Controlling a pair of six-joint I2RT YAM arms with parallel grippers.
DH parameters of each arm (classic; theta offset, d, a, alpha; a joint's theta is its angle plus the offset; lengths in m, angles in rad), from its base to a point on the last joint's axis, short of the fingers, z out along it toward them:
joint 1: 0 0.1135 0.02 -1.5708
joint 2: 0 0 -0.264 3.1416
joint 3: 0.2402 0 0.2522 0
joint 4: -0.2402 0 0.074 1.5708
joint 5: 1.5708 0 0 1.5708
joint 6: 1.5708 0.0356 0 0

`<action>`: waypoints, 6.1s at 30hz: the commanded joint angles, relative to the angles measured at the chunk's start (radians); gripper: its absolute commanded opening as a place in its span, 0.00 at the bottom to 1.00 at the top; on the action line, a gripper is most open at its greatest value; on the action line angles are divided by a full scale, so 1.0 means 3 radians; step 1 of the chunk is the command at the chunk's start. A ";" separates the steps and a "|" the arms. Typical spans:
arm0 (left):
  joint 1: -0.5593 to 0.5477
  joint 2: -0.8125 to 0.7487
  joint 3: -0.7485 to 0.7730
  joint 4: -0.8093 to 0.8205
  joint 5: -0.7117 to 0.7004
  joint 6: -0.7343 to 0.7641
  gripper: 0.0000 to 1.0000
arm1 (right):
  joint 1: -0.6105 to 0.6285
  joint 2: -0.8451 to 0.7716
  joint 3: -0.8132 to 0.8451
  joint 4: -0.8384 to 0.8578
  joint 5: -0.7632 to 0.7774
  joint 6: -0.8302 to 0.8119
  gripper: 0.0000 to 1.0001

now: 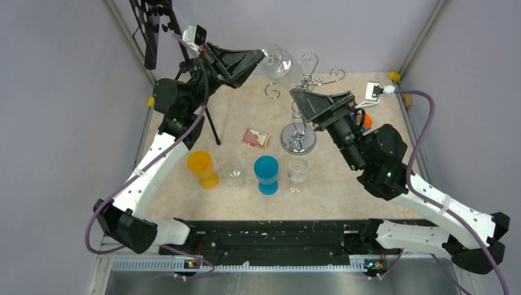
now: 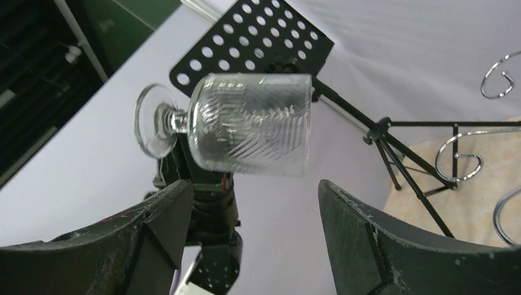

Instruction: Take the wine glass off the wine glass rack

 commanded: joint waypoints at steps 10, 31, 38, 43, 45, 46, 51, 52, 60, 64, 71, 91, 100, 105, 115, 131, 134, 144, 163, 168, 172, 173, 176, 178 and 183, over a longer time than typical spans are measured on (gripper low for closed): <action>-0.0372 -0.0005 0.0215 0.0562 -0.0615 -0.0819 0.00 | 0.0033 -0.0133 -0.0031 0.0901 0.0139 -0.0283 0.76; -0.0643 -0.0045 -0.0037 0.0777 -0.0789 -0.1252 0.00 | -0.0211 -0.0133 -0.0173 0.1794 -0.1211 -0.0539 0.46; -0.0680 -0.0093 -0.0089 0.0767 -0.0818 -0.1209 0.00 | -0.0236 -0.0128 -0.0111 0.1915 -0.1551 -0.0646 0.27; -0.0680 -0.0055 -0.0004 0.0712 -0.0738 -0.1150 0.00 | -0.0235 -0.0068 0.0021 0.1871 -0.1748 -0.0698 0.07; -0.0683 -0.0024 0.0034 0.0714 -0.0706 -0.1146 0.00 | -0.0231 -0.0038 0.0084 0.1829 -0.1810 -0.0707 0.00; -0.0683 -0.0013 0.0057 0.0719 -0.0695 -0.1136 0.00 | -0.0235 -0.0023 0.0107 0.1815 -0.1822 -0.0709 0.00; -0.0673 0.0021 0.0258 0.0611 -0.0598 -0.0760 0.16 | -0.0236 -0.0028 0.0158 0.1703 -0.1734 -0.0766 0.00; -0.0673 0.0033 0.0301 0.0575 -0.0570 -0.0686 0.20 | -0.0233 -0.0033 0.0164 0.1689 -0.1706 -0.0788 0.00; -0.0634 0.0005 0.0329 0.0354 -0.0462 -0.0103 0.70 | -0.0236 -0.0215 0.0213 0.1419 -0.1235 -0.1018 0.00; -0.0455 -0.0082 0.0374 0.0012 -0.0396 0.0376 0.78 | -0.0231 -0.0342 0.0338 0.0936 -0.0867 -0.1211 0.00; -0.0063 -0.0161 0.0463 -0.0765 0.0009 0.1542 0.84 | -0.0234 -0.0660 0.0441 0.0177 -0.0097 -0.1584 0.00; 0.0233 -0.0298 0.0707 -0.3392 -0.0344 0.4172 0.83 | -0.0232 -0.0378 0.1961 -0.4289 0.1441 -0.0985 0.00; 0.0234 -0.0443 0.0438 -0.3451 -0.0512 0.4260 0.83 | -0.0236 -0.0037 0.1808 -0.5151 0.1248 -0.0419 0.00; 0.0232 -0.0452 0.0421 -0.3440 -0.0502 0.4260 0.82 | -0.0238 0.0088 0.1520 -0.5119 0.0888 -0.0302 0.00; 0.0234 -0.0529 0.0321 -0.3422 -0.0497 0.4243 0.82 | -0.0479 0.0011 0.0417 -0.4511 -0.0044 -0.0167 0.00; 0.0233 -0.0622 0.0226 -0.3425 -0.0511 0.4244 0.82 | -0.0578 0.0154 -0.0518 -0.3862 -0.0347 0.0064 0.00; 0.0232 -0.0619 0.0216 -0.3420 -0.0512 0.4242 0.82 | -0.0575 0.0224 -0.0569 -0.3798 -0.0210 0.0046 0.00; 0.0235 -0.0618 0.0215 -0.3442 -0.0551 0.4247 0.82 | -0.0611 0.0504 -0.0782 -0.3384 -0.0245 -0.0052 0.00; 0.0232 -0.0585 0.0223 -0.3455 -0.0619 0.4336 0.82 | -0.0690 0.0791 -0.0521 -0.3536 -0.0275 -0.0191 0.29; 0.0235 -0.0587 0.0236 -0.3460 -0.0643 0.4356 0.82 | -0.0690 0.0725 -0.0313 -0.3597 -0.0309 -0.0288 0.34; 0.0232 -0.0582 0.0250 -0.3451 -0.0652 0.4367 0.82 | -0.0691 0.0603 -0.0093 -0.3660 -0.0338 -0.0441 0.38; 0.0232 -0.0578 0.0253 -0.3431 -0.0652 0.4367 0.82 | -0.0688 0.0561 -0.0048 -0.3662 -0.0363 -0.0514 0.39; 0.0234 -0.0530 0.0286 -0.3343 -0.0610 0.4321 0.82 | -0.0689 0.0405 0.0101 -0.3669 -0.0414 -0.0764 0.43; 0.0233 -0.0451 0.0338 -0.3271 -0.0551 0.4181 0.82 | -0.0690 0.0298 0.0212 -0.3691 -0.0411 -0.0917 0.45; 0.0232 -0.0014 0.0739 -0.3113 -0.0159 0.3785 0.76 | -0.0688 0.0047 0.0529 -0.3707 -0.0387 -0.1138 0.48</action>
